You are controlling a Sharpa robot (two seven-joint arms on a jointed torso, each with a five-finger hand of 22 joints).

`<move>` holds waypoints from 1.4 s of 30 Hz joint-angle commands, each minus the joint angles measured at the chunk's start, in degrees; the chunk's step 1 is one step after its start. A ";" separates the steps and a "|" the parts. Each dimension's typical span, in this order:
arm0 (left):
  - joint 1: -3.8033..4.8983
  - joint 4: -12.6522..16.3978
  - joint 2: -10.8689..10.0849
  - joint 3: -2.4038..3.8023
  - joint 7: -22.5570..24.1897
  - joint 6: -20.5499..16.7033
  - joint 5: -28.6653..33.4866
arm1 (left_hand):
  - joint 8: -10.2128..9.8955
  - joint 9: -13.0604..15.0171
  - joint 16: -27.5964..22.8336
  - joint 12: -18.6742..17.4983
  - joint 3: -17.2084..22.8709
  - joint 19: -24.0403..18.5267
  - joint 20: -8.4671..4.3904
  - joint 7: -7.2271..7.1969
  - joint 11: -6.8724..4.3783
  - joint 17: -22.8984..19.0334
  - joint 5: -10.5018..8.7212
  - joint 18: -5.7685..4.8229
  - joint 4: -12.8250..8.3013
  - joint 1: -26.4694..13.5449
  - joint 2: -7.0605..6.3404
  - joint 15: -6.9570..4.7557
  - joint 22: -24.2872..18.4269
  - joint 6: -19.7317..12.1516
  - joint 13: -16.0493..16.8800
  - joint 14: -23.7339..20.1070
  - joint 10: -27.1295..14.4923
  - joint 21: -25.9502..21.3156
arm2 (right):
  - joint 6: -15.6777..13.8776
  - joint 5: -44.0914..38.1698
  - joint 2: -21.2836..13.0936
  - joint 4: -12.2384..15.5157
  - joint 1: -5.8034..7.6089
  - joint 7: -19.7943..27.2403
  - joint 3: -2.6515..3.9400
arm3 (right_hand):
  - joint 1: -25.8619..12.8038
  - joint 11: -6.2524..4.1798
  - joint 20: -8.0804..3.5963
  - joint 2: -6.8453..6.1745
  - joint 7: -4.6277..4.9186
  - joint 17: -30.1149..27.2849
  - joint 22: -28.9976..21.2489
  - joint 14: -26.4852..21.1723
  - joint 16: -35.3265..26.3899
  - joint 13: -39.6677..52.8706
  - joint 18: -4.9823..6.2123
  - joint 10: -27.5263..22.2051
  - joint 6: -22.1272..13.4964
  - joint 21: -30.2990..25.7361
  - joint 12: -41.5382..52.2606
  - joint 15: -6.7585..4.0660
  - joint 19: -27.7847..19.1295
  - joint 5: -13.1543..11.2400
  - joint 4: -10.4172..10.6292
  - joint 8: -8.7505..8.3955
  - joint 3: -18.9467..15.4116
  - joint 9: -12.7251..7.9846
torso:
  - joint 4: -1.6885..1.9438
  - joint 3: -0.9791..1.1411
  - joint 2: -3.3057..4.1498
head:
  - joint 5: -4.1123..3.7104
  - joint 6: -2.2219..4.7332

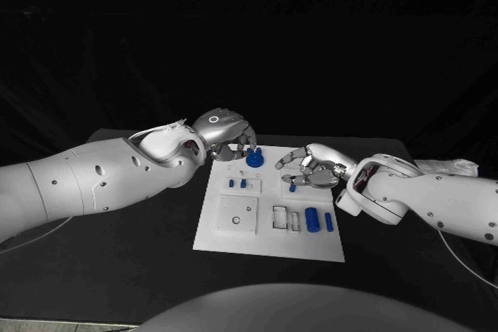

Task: Assemble the parts on the task board

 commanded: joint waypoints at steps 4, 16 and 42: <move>0.10 1.20 -0.41 0.01 0.29 -2.14 -0.77 | 0.72 0.58 1.72 40.25 0.57 4.32 0.61 -0.03 -1.26 3.14 0.33 -0.53 0.35 0.09 0.21 0.09 14.06 -0.57 66.76 0.26 3.11 0.24 | 2.34 0.40 1.07 -0.77 -0.17 -0.64 0.01 | -0.45 0.28 0.22 -0.65 0.34 15.05 8.46 6.09 0.20 8.44 0.19 6.06 -0.41 0.32 0.26 0.24 0.11 -0.26 -0.06 -1.32 1.00 -0.86 | -0.07 -0.03 0.00 | 0.01 0.00; 0.11 3.78 -1.50 -0.03 0.51 -2.90 -0.83 | 1.03 0.94 2.52 41.80 0.81 4.43 0.72 -0.14 -1.14 4.77 0.32 -0.61 0.50 0.11 0.00 0.14 14.16 -0.57 68.37 0.02 2.98 0.57 | 4.83 1.01 3.28 -2.69 -0.21 -2.22 0.02 | -1.60 -0.51 -0.26 -1.85 -0.25 15.05 8.56 6.09 0.20 8.44 0.14 6.06 -9.70 0.75 0.26 -0.35 0.43 -0.44 -0.90 -6.88 3.42 -6.65 | -0.05 0.00 0.05 | -0.41 0.00; 0.11 5.94 -2.16 -0.20 1.22 -0.89 3.56 | -1.57 0.15 10.07 46.81 0.60 3.62 0.56 -1.17 -1.77 19.52 -0.72 -0.41 1.39 0.05 -0.31 -0.09 13.90 1.44 71.95 1.39 -6.21 0.10 | 5.42 2.67 4.91 -3.86 -0.33 -1.96 0.04 | -1.92 -2.64 -1.58 -2.20 -3.00 15.05 8.53 6.09 0.20 8.44 0.21 6.06 -11.21 0.68 0.26 -1.96 0.35 -0.42 -2.34 -8.17 4.80 -8.53 | -0.08 -0.02 0.04 | -0.44 0.00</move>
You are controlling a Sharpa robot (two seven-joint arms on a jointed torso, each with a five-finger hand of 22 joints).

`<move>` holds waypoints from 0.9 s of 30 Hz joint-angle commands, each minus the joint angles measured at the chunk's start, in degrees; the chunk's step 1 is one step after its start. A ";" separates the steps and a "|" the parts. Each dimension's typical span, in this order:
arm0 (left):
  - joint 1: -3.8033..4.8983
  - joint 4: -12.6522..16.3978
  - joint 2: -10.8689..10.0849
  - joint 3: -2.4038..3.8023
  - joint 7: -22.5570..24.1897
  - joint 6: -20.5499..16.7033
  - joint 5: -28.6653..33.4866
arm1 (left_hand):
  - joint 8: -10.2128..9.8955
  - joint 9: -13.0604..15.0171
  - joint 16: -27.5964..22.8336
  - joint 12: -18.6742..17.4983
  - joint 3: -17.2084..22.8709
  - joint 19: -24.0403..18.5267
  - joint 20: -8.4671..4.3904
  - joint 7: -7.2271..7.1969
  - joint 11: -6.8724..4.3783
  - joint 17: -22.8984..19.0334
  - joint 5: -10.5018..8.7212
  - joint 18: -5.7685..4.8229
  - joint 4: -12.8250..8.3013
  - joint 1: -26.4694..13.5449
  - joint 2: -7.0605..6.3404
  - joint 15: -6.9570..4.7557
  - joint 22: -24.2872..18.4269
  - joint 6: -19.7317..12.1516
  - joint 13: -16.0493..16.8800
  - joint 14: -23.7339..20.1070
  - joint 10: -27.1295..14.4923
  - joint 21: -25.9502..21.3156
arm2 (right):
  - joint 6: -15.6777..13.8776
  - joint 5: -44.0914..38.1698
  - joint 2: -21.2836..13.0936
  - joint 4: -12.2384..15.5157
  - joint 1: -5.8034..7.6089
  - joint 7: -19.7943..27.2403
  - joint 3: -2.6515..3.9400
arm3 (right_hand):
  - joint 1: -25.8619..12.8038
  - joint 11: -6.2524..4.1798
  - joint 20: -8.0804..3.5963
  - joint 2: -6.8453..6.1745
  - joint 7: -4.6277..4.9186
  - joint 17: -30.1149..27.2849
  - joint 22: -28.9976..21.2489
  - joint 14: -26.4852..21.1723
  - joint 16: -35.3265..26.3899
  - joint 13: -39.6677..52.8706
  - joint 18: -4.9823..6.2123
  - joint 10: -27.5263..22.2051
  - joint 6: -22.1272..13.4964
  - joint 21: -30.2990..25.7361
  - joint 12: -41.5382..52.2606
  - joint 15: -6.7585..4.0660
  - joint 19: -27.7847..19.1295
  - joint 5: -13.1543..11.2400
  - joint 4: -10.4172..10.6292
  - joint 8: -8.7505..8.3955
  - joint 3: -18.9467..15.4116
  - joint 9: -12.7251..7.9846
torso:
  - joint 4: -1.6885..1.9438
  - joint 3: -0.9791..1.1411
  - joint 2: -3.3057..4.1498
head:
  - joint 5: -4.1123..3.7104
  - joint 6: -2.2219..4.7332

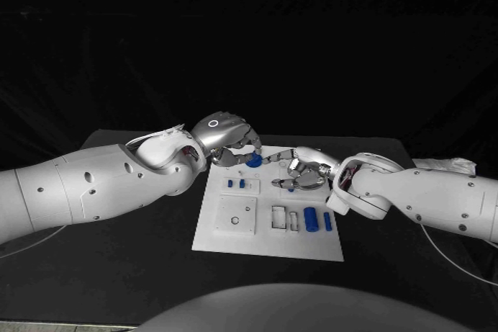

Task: Assemble the parts on the task board

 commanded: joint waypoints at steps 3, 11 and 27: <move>0.08 0.21 0.23 -0.03 1.13 0.91 2.02 | -0.24 0.02 -0.11 -0.26 0.05 3.54 -0.27 0.55 0.06 -0.04 -0.05 -0.39 0.23 0.29 -0.16 0.17 13.84 0.56 6.68 -0.26 -0.32 -0.33 | 1.71 2.49 0.26 -0.13 -0.08 0.23 0.01 | 0.10 -0.91 -0.81 -0.41 -0.56 15.08 8.56 6.08 0.20 14.92 0.21 6.06 0.15 0.29 0.21 -0.81 -0.06 -0.12 -0.50 -0.22 0.60 -0.25 | -0.02 -0.01 0.03 | -0.09 0.00; 0.08 0.59 0.39 -0.09 1.79 1.39 3.33 | -0.33 0.05 -0.56 -0.78 0.04 3.08 -0.20 0.76 0.27 -0.70 0.07 -0.23 0.23 0.35 -0.20 0.35 13.62 0.57 6.12 -0.85 -1.45 -0.95 | 3.47 5.32 0.60 -0.82 -0.08 0.10 0.02 | 0.22 -1.47 -1.23 -0.60 -1.31 15.08 8.55 6.08 0.20 14.92 0.21 6.06 0.17 0.26 0.21 -1.27 -0.10 -0.12 -1.17 -0.22 1.00 -0.48 | 0.00 -0.05 0.07 | -0.40 0.00; 0.07 1.67 0.60 -0.16 2.15 3.44 4.48 | -0.64 0.28 -0.32 -6.97 0.48 3.07 -0.11 1.02 0.55 0.08 0.17 -0.25 0.42 0.64 -0.19 0.59 13.66 0.54 -0.01 -0.95 -12.45 -0.77 | 4.49 6.67 0.28 -0.84 -0.09 0.32 0.02 | -0.09 -2.78 -2.24 -0.65 -3.26 15.08 8.50 6.08 0.20 14.92 0.24 6.06 -1.84 0.13 0.21 -2.34 -0.28 -0.27 -2.16 -0.45 1.76 -1.44 | -0.02 -0.03 0.02 | -0.55 0.00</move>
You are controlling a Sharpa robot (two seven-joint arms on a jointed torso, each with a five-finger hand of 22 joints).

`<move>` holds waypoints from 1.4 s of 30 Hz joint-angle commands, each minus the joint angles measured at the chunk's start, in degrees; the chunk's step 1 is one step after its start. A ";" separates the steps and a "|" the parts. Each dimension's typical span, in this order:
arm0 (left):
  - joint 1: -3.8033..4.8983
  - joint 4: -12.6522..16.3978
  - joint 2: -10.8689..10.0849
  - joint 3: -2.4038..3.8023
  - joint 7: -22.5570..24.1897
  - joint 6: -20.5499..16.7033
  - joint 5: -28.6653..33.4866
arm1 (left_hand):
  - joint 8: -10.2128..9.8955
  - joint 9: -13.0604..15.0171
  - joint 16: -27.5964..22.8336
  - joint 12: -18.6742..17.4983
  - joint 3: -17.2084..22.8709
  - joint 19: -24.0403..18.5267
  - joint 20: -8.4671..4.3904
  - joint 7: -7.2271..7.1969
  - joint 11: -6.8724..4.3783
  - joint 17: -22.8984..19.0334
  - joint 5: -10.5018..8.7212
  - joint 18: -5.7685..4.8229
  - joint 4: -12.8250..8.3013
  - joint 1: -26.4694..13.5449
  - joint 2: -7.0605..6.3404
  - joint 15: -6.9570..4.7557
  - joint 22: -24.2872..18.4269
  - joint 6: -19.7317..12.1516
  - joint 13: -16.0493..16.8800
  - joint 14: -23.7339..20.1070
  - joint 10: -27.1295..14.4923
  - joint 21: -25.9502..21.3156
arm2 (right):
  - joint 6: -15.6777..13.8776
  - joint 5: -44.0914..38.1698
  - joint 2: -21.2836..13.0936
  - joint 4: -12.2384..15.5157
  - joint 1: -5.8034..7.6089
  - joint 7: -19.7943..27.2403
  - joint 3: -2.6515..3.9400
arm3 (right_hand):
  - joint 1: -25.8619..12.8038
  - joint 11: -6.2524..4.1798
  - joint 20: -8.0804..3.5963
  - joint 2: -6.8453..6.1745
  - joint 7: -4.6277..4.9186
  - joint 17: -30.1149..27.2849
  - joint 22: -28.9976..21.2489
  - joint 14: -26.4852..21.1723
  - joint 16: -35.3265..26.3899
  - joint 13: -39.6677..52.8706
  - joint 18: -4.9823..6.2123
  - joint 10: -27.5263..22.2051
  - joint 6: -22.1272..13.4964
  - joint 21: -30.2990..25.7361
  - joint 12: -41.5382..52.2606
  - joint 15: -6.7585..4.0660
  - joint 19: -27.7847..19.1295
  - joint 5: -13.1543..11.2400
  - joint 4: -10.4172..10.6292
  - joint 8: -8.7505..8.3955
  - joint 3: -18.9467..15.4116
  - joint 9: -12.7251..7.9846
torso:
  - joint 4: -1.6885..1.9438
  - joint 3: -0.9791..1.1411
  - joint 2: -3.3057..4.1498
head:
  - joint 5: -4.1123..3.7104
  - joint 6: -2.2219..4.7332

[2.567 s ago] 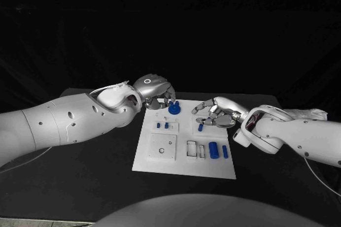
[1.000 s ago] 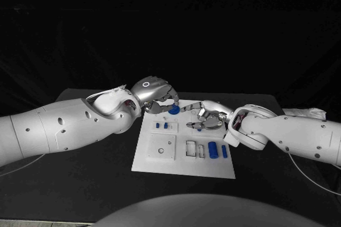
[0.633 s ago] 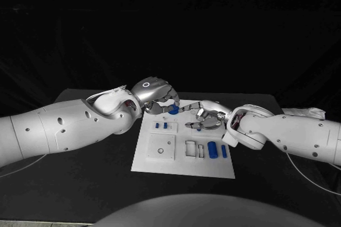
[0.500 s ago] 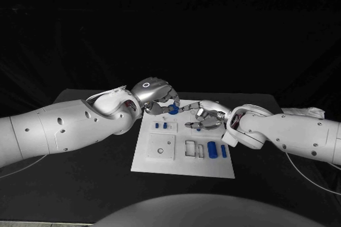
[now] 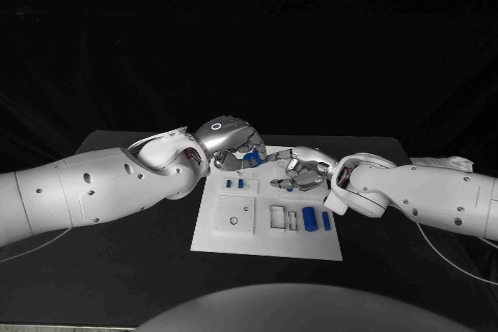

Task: Assemble the parts on the task board

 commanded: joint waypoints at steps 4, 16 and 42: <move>0.07 0.01 0.43 -0.02 0.31 2.06 0.86 | -0.01 0.09 0.17 -1.04 0.28 3.09 -0.09 0.96 0.10 0.00 0.42 -0.26 0.13 0.49 0.06 0.11 13.68 0.38 -0.47 -0.42 -1.43 0.07 | 1.70 1.73 -0.14 0.29 -0.05 0.47 0.01 | -0.61 -0.97 -0.78 -0.33 -0.94 15.09 8.53 5.89 0.20 14.93 0.23 6.05 2.06 0.17 -0.08 -0.87 0.13 -0.35 -0.64 0.32 0.27 0.32 | -0.02 -0.01 0.01 | -0.07 0.00; 0.04 -1.10 1.19 -0.20 -0.61 3.77 0.39 | -0.10 0.17 0.10 -2.74 0.50 2.98 -0.03 1.10 0.25 -0.02 0.56 -0.23 0.05 0.69 0.09 0.20 13.64 0.27 -2.22 -0.54 -3.97 -0.03 | 1.91 3.29 -0.54 0.72 -0.05 1.32 0.01 | -1.31 -1.66 -1.51 -0.26 -1.91 15.09 8.51 5.89 0.20 14.93 0.21 6.05 9.93 0.18 -0.08 -1.54 0.05 -0.46 -1.21 2.43 1.01 1.82 | -0.02 0.01 -0.01 | -0.15 0.00; -0.02 -1.26 1.70 -0.37 -0.01 3.59 0.05 | -0.14 0.22 0.00 -3.06 0.64 2.90 0.03 1.13 0.28 -0.11 0.62 -0.21 0.01 0.80 0.16 0.26 13.61 0.21 -2.65 -0.66 -3.96 -0.10 | 4.16 3.98 -0.25 0.12 -0.05 -0.42 0.01 | -2.22 -1.69 -1.68 -0.65 -3.16 15.09 7.87 5.89 0.20 14.93 0.62 6.05 4.95 -1.83 -0.08 -1.57 -2.05 -0.80 -2.11 0.38 2.19 -0.12 | 0.04 -0.02 -0.05 | 0.08 0.00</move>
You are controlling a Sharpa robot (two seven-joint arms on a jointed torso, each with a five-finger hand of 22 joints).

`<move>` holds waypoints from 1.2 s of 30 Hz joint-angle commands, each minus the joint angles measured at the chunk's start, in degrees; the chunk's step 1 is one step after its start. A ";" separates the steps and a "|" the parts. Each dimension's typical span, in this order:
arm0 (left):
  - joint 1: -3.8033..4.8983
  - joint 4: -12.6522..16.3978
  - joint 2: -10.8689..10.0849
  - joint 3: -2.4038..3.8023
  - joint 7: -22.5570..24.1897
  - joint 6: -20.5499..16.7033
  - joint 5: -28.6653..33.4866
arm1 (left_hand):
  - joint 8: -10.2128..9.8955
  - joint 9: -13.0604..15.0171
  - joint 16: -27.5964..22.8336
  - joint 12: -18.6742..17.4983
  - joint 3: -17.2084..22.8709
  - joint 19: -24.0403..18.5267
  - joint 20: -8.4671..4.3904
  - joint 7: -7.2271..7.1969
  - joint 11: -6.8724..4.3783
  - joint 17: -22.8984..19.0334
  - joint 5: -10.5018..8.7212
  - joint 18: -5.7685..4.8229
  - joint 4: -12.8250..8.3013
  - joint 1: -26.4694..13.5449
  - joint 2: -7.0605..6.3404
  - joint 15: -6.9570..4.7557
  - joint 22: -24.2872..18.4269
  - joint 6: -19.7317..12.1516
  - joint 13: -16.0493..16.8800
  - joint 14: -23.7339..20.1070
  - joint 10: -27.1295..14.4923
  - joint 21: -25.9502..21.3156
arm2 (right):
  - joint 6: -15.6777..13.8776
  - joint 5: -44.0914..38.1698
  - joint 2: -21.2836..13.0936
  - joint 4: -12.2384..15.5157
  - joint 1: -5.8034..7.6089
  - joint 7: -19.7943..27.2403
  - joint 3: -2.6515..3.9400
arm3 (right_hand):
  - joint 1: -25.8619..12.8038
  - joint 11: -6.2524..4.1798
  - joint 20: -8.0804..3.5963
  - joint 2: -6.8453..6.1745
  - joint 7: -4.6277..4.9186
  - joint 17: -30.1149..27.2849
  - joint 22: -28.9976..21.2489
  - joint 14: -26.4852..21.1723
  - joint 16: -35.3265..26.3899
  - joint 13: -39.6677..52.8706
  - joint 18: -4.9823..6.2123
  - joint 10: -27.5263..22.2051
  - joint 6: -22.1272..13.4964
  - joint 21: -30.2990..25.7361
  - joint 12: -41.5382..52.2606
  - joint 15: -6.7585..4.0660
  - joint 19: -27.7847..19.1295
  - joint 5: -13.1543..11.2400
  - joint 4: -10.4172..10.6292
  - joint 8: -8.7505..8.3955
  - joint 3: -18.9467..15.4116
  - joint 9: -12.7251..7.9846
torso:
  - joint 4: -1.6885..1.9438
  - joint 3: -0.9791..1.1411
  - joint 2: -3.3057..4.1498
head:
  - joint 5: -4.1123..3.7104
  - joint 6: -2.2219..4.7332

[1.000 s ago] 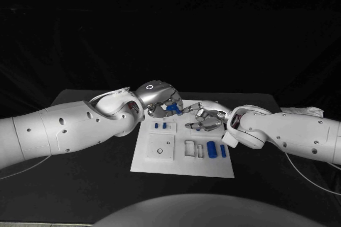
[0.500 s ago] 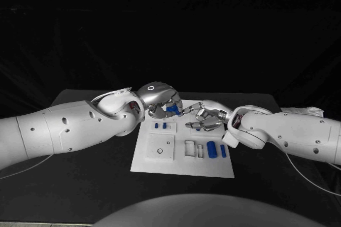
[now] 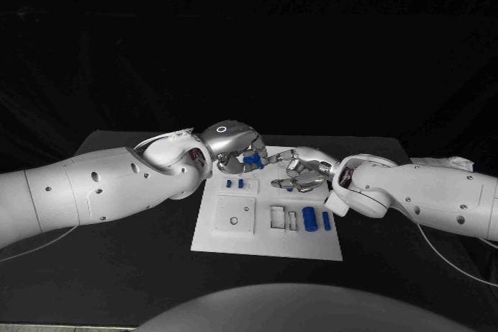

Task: Assemble the parts on the task board

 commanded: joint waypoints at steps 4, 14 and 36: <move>0.04 0.25 0.35 0.02 0.57 0.00 -0.18 | 0.17 0.12 0.00 -0.06 0.38 2.88 0.04 0.82 -0.06 0.02 0.38 -0.20 -0.01 0.32 0.24 0.04 13.61 0.31 0.05 -0.45 0.62 -0.12 | 2.76 0.01 0.23 -0.15 -0.04 -1.01 0.01 | -0.48 -0.27 0.04 -0.15 0.13 15.09 7.85 5.97 0.20 15.03 0.63 6.06 -0.06 -0.18 -0.30 -0.47 -0.27 -0.36 -0.05 -0.21 0.14 0.02 | 0.02 0.02 0.05 | 0.15 0.00; 0.04 -0.03 0.53 0.02 0.43 0.42 -0.25 | 0.16 0.13 -0.08 -0.09 0.39 2.85 0.05 0.82 -0.06 -0.12 0.40 -0.19 -0.02 0.34 0.24 0.04 13.59 0.31 0.00 -0.54 0.61 -0.17 | 2.91 0.27 0.36 -0.25 -0.04 0.36 0.01 | -0.42 -0.26 0.06 0.13 -0.25 15.09 7.91 5.97 0.20 15.03 0.58 6.06 3.43 0.00 -0.30 -0.46 -0.17 -0.49 -0.28 0.58 0.46 0.62 | -0.03 0.01 0.04 | 0.29 0.00; -0.05 -0.32 0.92 -0.02 -0.25 2.55 -1.10 | 0.14 0.15 -0.32 -0.56 0.43 2.48 0.07 0.84 -0.04 -0.51 0.48 -0.06 -0.05 0.36 0.22 0.06 13.42 0.28 -0.53 -0.80 -0.12 -0.63 | 1.92 1.44 0.21 -0.29 -0.05 3.55 0.01 | 0.76 -0.23 0.08 0.26 -1.46 15.09 7.82 5.97 0.20 15.03 0.67 6.06 2.72 -0.31 -0.30 -0.43 -0.63 -0.63 -1.62 0.32 1.35 0.17 | -0.02 0.02 0.04 | 0.26 0.00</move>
